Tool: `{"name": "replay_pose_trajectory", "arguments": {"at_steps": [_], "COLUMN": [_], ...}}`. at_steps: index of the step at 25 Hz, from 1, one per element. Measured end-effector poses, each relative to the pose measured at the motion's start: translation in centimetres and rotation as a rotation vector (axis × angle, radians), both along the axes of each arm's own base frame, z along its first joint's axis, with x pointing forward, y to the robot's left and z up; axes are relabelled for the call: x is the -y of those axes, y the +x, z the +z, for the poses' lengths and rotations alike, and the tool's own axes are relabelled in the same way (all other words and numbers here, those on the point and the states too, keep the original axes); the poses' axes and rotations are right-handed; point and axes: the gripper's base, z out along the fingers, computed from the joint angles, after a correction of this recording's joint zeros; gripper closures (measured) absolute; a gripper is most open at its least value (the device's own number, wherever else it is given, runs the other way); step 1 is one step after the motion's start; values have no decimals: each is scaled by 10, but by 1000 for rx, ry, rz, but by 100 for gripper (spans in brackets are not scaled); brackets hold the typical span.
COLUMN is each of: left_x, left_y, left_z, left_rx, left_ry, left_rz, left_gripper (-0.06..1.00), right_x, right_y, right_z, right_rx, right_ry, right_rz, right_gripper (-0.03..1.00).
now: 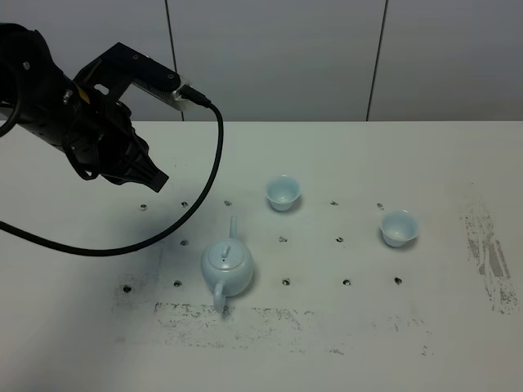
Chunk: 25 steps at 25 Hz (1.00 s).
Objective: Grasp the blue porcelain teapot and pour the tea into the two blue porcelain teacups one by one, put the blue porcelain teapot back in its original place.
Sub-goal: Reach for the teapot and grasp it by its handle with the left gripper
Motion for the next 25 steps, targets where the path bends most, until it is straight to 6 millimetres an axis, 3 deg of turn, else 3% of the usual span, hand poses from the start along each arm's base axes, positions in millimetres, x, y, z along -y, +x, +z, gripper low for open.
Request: {"name": "replay_pose_trajectory", "arguments": {"at_steps": [7,13,18,22,25], "left_x": [7,57,93,112,114], "left_y": [-5,-39,-61,-76,-84], "left_z": [0,9,11,1,-15], "left_rx": [-23,-45,-33,20,13], "left_ry": [-2,81,59,94,116], "left_rz": [-22,-198,-226,-228,-153], "left_gripper": [64,64,64,64,64], "right_x": [0,0,0,0,0], "right_y": [0,0,0,0,0], "right_z": [0,0,0,0,0], "right_rx": [0,0,0,0,0], "right_ry": [1,1,1,1,2], "right_rz": [-1,-1,-1,-1,0], "right_gripper": [69,75,75,76,76]}}
